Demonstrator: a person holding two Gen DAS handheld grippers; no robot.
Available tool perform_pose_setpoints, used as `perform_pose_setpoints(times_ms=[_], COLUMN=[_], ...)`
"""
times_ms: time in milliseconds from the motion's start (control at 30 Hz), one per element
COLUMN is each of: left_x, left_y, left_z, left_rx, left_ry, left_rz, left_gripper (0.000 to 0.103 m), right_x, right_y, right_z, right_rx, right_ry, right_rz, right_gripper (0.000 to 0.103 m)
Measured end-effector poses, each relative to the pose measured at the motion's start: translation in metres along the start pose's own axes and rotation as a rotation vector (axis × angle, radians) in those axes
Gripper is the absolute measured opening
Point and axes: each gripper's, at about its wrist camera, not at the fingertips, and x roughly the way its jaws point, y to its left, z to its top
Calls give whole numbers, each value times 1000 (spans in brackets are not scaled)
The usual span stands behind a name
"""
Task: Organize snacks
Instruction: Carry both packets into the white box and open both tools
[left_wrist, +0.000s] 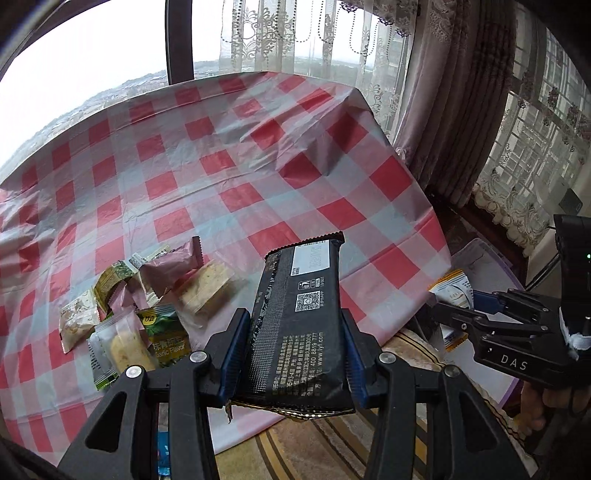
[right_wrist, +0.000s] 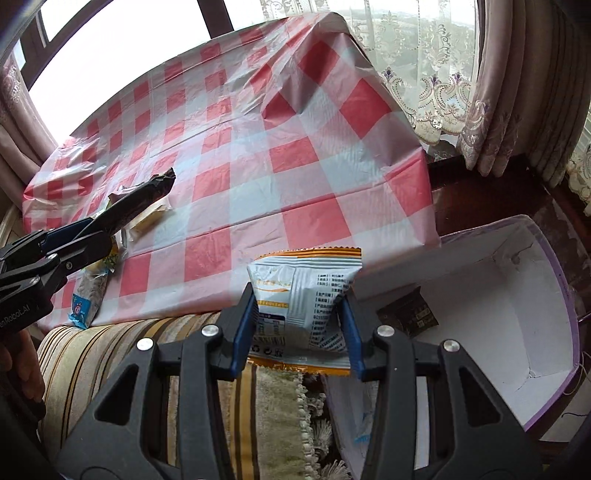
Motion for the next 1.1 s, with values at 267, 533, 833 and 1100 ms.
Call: perform_pose_setpoints(times_ms=[267,533,833,1100], left_x=[20,45,86,123], left_y=[-81,-147,-206,-237], left_z=[12,10,0,-4], left_rx=[166,322,491,570], left_ry=[31,96,228,348], left_rz=[-116,-204,-268,-292], left_gripper=[48,48,48,48], right_x=[-10,-5,4,21], right_y=[-74,-128,-161,-172], right_z=[-16,-37,-53,-67], right_rx=[129,222,288,297], right_ry=[1,31,65,121], right_rz=[-95,-169,-218,-231], right_gripper=[47,46,47,47])
